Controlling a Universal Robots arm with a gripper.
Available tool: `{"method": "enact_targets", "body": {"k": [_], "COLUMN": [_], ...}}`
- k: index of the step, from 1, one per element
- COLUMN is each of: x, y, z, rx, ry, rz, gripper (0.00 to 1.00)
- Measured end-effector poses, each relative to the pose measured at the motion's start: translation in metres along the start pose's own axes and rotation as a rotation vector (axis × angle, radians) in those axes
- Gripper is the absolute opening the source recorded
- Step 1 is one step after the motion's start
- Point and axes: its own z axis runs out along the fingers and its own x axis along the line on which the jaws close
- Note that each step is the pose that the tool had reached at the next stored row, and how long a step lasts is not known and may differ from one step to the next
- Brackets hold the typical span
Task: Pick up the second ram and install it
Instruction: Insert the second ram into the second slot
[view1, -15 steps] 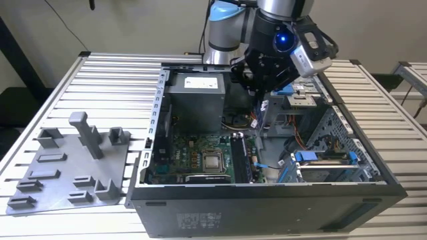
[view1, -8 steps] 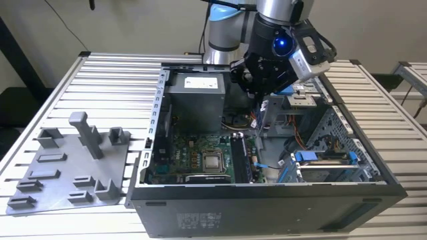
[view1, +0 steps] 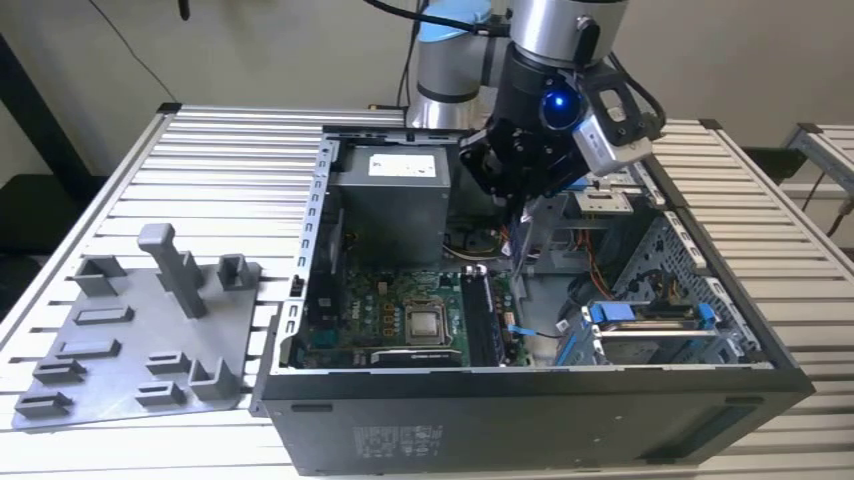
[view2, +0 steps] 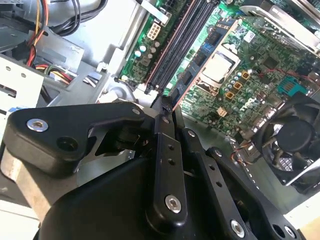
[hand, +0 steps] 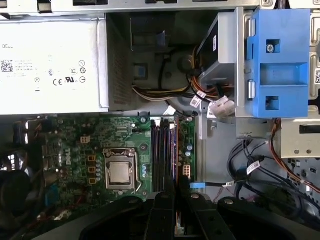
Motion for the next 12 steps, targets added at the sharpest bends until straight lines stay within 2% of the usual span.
{"method": "enact_targets", "body": {"k": [12], "x": [0.0012], "y": [-0.0002], "z": [0.02], "rx": [0.002], "ry": [-0.0001], "rz": [-0.009], "gripper": [0.14]}}
